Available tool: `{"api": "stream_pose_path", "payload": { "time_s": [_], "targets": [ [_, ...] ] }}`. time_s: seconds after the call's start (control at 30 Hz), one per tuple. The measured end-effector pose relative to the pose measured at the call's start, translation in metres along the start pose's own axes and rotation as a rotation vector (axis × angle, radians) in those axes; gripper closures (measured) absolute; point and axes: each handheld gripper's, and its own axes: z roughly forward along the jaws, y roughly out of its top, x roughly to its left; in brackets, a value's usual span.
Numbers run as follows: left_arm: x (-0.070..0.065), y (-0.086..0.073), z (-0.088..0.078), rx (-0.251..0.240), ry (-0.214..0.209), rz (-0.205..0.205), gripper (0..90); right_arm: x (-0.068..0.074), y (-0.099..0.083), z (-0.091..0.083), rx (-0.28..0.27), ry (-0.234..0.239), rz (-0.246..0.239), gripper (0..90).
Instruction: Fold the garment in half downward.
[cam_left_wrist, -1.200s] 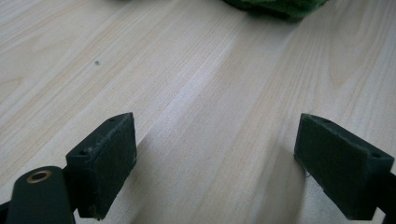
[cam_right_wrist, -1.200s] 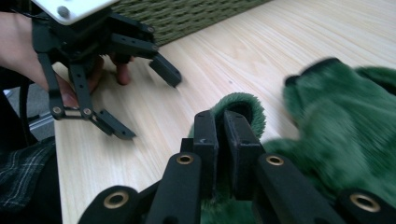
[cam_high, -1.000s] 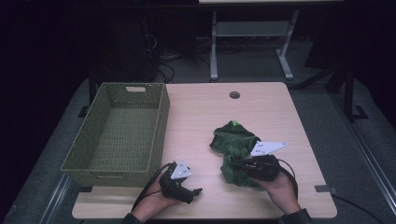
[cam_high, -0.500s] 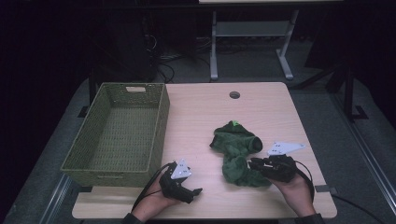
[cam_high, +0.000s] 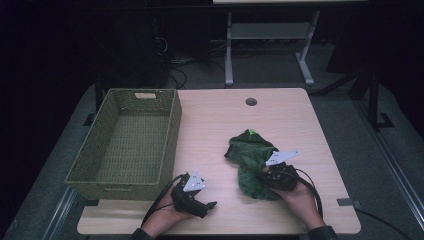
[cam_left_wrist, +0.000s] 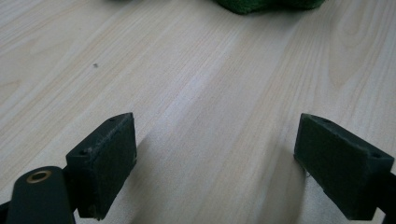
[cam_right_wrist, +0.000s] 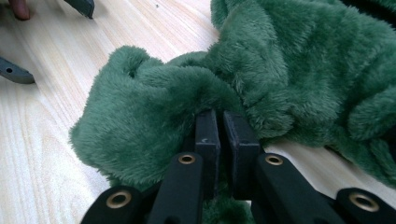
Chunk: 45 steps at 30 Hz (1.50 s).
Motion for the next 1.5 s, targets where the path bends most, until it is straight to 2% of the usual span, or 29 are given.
{"api": "stream_pose_path", "payload": {
  "time_s": [0.17, 0.3, 0.43, 0.53, 0.7, 0.83, 0.87, 0.93, 0.97, 1.0, 1.1, 1.17, 1.4, 1.5],
  "targets": [
    [0.0, 0.0, 0.0, 0.001, 0.001, 0.0, 12.2, -0.001, -0.001, -0.009, -0.025, -0.007, 0.011, 78.1],
    [0.0, 0.0, 0.0, 0.001, 0.0, 0.0, 12.3, -0.006, -0.006, -0.024, -0.069, -0.012, 0.03, 71.1],
    [0.0, 0.0, 0.0, 0.002, 0.0, 0.0, 12.2, -0.011, -0.016, -0.039, -0.079, -0.035, 0.031, 65.6],
    [0.0, 0.0, 0.0, 0.001, 0.0, 0.0, 12.3, -0.021, -0.032, -0.055, -0.097, -0.062, 0.039, 62.6],
    [0.0, 0.0, 0.0, 0.001, 0.0, 0.0, 12.3, -0.03, -0.05, -0.069, -0.109, -0.071, 0.072, 60.6],
    [0.0, 0.0, 0.0, 0.001, 0.001, 0.0, 12.3, -0.037, -0.075, -0.082, -0.102, -0.079, 0.071, 58.8],
    [0.0, 0.0, 0.0, 0.001, 0.001, 0.0, 12.3, -0.037, -0.075, -0.082, -0.102, -0.079, 0.071, 58.8],
    [0.0, 0.0, 0.0, 0.001, 0.001, 0.0, 12.3, -0.037, -0.088, -0.088, -0.095, -0.083, 0.068, 58.0],
    [0.0, 0.0, 0.0, 0.001, 0.001, 0.0, 12.3, -0.037, -0.088, -0.088, -0.095, -0.083, 0.068, 58.0],
    [0.0, 0.0, 0.0, 0.001, 0.001, 0.0, 12.3, -0.035, -0.099, -0.089, -0.1, -0.071, 0.073, 57.5],
    [0.0, 0.0, 0.0, 0.001, 0.001, -0.001, 12.3, -0.033, -0.107, -0.088, -0.101, -0.049, 0.083, 56.8],
    [0.0, 0.0, 0.0, 0.001, 0.002, 0.0, 12.3, -0.028, -0.112, -0.085, -0.083, -0.03, 0.09, 55.8],
    [0.0, 0.001, 0.001, 0.001, 0.003, 0.001, 12.3, -0.024, -0.107, -0.076, -0.084, -0.001, 0.078, 55.6],
    [0.0, 0.001, 0.001, 0.002, 0.002, 0.001, 12.3, -0.025, -0.103, -0.071, -0.073, -0.003, 0.067, 56.5]
  ]
}}
